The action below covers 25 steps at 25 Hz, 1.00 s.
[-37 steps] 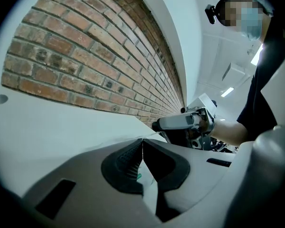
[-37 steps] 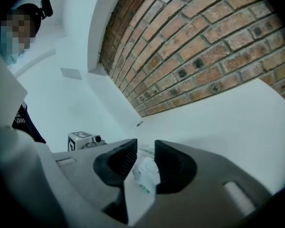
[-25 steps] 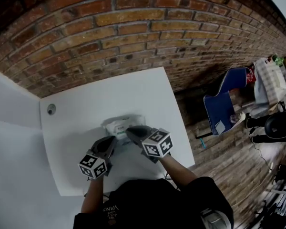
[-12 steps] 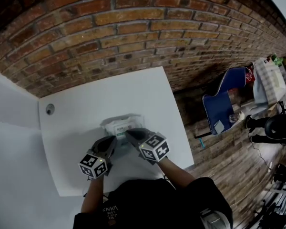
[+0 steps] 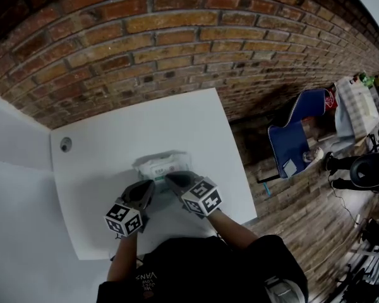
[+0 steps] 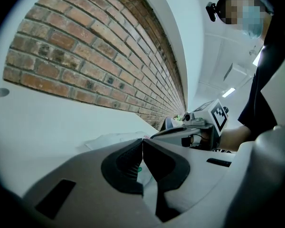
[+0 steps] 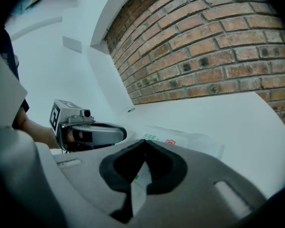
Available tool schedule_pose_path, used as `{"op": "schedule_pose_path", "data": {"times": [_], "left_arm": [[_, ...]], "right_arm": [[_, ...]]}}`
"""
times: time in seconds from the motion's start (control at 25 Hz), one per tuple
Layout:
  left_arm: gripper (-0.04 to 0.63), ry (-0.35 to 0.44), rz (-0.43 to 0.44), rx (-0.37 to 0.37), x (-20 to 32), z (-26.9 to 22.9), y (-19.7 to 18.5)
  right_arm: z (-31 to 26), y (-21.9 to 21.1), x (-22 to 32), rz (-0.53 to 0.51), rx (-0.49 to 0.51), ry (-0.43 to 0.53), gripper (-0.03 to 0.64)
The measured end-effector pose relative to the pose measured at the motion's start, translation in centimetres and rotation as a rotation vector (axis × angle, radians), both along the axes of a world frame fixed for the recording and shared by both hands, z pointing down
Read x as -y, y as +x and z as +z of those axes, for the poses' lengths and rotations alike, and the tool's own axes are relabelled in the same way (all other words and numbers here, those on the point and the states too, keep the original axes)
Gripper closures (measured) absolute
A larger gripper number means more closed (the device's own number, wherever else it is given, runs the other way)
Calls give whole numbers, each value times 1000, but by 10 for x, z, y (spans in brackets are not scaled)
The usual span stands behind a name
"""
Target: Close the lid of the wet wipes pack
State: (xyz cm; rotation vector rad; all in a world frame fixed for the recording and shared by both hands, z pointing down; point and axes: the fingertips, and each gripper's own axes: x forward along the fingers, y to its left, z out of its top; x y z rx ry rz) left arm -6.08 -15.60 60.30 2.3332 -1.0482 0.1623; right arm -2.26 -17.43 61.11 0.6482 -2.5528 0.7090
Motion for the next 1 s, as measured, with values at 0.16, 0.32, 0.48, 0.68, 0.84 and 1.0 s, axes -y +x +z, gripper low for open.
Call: {"op": "schedule_pose_path", "data": {"times": [0.16, 0.32, 0.48, 0.68, 0.84, 1.0], "left_arm": [[597, -3, 0, -1, -1, -1, 0], [597, -5, -1, -1, -1, 0, -1], [597, -9, 0, -1, -2, 2, 0], [597, -14, -1, -1, -2, 4, -1], [597, -16, 0, -2, -3, 4, -1], [597, -18, 2, -3, -2, 5, -1]], "right_arm": [[1, 1, 0, 7, -11, -5, 618], [4, 0, 0, 10, -23, -4, 618], [9, 2, 1, 19, -38, -4, 618], [13, 0, 1, 14, -56, 3, 618], [16, 0, 1, 11, -72, 10, 618], [17, 1, 2, 7, -75, 16, 618]]}}
